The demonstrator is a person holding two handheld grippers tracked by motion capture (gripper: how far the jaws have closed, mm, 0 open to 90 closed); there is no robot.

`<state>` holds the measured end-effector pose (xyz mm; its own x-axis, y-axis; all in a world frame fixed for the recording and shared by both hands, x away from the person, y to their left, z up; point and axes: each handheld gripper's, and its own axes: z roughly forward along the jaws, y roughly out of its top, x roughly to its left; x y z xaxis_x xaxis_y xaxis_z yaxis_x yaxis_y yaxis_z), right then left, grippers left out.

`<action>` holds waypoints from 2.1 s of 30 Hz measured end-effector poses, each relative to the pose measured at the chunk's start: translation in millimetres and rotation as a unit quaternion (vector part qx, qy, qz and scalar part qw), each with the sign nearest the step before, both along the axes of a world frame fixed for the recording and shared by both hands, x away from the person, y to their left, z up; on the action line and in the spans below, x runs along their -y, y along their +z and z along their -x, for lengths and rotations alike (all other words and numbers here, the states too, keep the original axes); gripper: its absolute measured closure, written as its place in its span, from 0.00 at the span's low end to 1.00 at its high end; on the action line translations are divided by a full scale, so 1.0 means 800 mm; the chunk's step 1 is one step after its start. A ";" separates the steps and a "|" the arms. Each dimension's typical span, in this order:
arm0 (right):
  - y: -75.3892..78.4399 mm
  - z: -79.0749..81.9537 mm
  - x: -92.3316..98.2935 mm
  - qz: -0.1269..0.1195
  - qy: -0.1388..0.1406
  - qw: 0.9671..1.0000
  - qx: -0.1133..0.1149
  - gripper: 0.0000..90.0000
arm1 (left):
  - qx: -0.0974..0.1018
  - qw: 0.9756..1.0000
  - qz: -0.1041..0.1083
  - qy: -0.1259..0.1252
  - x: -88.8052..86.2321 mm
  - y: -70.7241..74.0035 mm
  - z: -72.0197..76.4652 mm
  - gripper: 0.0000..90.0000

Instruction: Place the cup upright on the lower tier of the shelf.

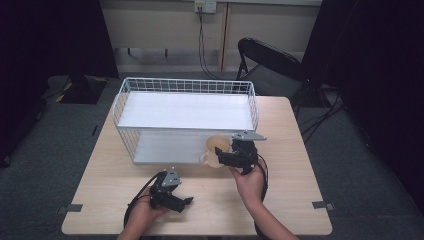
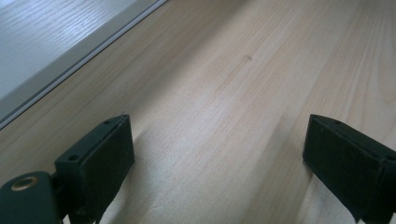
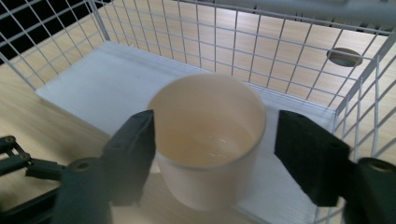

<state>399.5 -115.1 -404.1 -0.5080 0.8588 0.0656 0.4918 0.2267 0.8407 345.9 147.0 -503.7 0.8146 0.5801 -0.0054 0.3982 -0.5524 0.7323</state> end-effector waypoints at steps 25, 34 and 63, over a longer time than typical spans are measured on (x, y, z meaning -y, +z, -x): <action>-0.042 0.005 -0.007 0.015 0.007 1.000 -0.019 0.26 | 0.000 1.000 0.000 0.000 0.000 0.000 0.000 0.09; -0.045 0.000 -0.013 0.025 0.000 1.000 -0.016 0.27 | 0.000 1.000 0.000 0.000 0.000 0.000 0.000 0.09; -0.044 -0.007 -0.017 0.033 0.005 0.999 -0.012 0.57 | 0.000 1.000 0.000 0.000 0.000 0.000 0.000 0.09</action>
